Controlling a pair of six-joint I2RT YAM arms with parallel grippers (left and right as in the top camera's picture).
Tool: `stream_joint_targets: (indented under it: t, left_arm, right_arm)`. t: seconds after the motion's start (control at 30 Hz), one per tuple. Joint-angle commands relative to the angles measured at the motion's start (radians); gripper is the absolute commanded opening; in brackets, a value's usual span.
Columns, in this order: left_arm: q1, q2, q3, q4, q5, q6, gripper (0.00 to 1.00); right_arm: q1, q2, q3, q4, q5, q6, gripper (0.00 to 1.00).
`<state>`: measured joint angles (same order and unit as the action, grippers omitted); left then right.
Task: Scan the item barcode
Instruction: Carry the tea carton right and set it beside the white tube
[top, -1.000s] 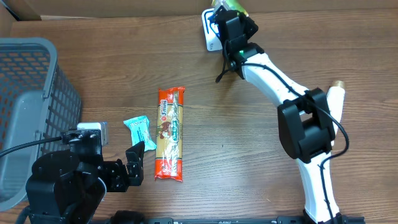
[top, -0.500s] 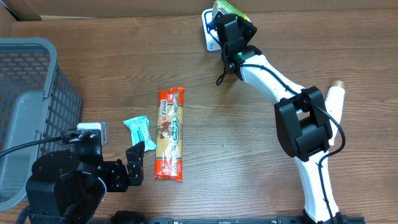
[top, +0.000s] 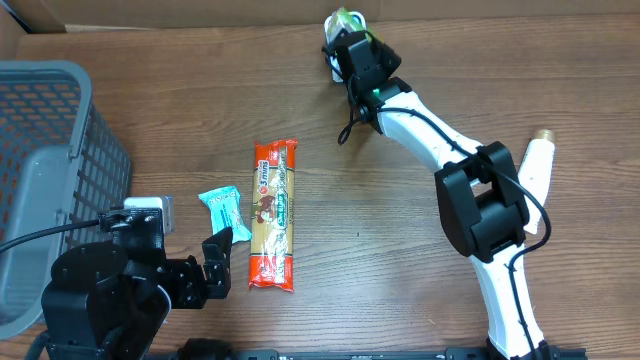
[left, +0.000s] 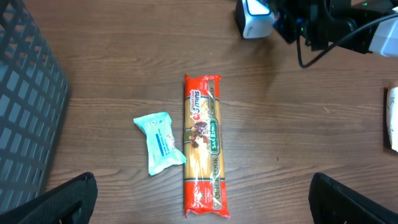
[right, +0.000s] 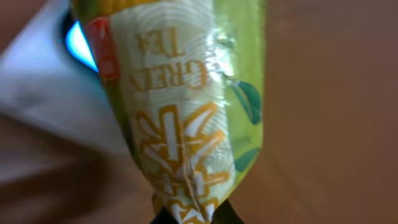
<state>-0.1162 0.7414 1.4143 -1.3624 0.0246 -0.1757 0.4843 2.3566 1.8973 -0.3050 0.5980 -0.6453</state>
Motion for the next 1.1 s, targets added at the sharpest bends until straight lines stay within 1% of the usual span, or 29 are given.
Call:
stream_joint_targets:
  t: [0.0,0.03,0.07,0.1,0.23,0.3,0.4,0.47,0.5,0.63,0.73,0.83,0.9,0.97,1.03,1.07]
  left_arm:
    - [0.004,-0.002,0.006,0.001,-0.006,0.019,1.00]
    - [0.004,-0.002,0.006,0.001,-0.006,0.019,1.00]
    - [0.004,-0.002,0.006,0.001,-0.006,0.019,1.00]
    - [0.004,-0.002,0.006,0.001,-0.006,0.019,1.00]
    - [0.004,-0.002,0.006,0.001,-0.006,0.019,1.00]
    - [0.004,-0.002,0.006,0.001,-0.006,0.019,1.00]
    - [0.004,-0.002,0.006,0.001,-0.006,0.019,0.99]
    - [0.004,-0.002,0.006,0.001,-0.006,0.019,1.00]
    - [0.004,-0.002,0.006,0.001,-0.006,0.019,1.00]
    - [0.004,-0.002,0.006,0.001,-0.006,0.019,0.99]
    - [0.004,-0.002,0.006,0.001,-0.006,0.019,1.00]
    - [0.004,-0.002,0.006,0.001,-0.006,0.019,1.00]
    - [0.004,-0.002,0.006,0.001,-0.006,0.019,1.00]
    - [0.004,-0.002,0.006,0.001,-0.006,0.019,1.00]
    - [0.004,-0.002,0.006,0.001,-0.006,0.019,0.99]
    - [0.004,-0.002,0.006,0.001,-0.006,0.019,1.00]
  right_arm:
    - [-0.001,-0.205,0.027,-0.085,-0.182,0.235,0.04]
    - [-0.002,-0.244,0.027,-0.127,-0.234,0.285,0.04]
    - [-0.008,-0.323,0.028,-0.223,-0.355,0.384,0.04]
    - [-0.016,-0.376,0.027,-0.287,-0.443,0.454,0.04]
    - [-0.074,-0.502,0.027,-0.496,-0.687,0.618,0.04]
    - [-0.118,-0.533,0.027,-0.606,-0.731,0.687,0.04]
    - [-0.201,-0.534,0.021,-0.794,-0.734,0.757,0.04]
    - [-0.252,-0.526,-0.014,-0.851,-0.731,0.786,0.04]
    - [-0.304,-0.516,-0.079,-0.853,-0.731,0.813,0.04]
    - [-0.393,-0.500,-0.242,-0.774,-0.731,0.853,0.04]
    - [-0.479,-0.496,-0.414,-0.647,-0.731,0.860,0.04]
    - [-0.546,-0.496,-0.507,-0.591,-0.730,0.864,0.04]
    - [-0.584,-0.496,-0.546,-0.582,-0.725,0.864,0.04]
    - [-0.616,-0.496,-0.570,-0.587,-0.710,0.863,0.10]
    - [-0.640,-0.496,-0.578,-0.600,-0.698,0.862,0.21]
    - [-0.648,-0.496,-0.579,-0.608,-0.696,0.862,0.25]
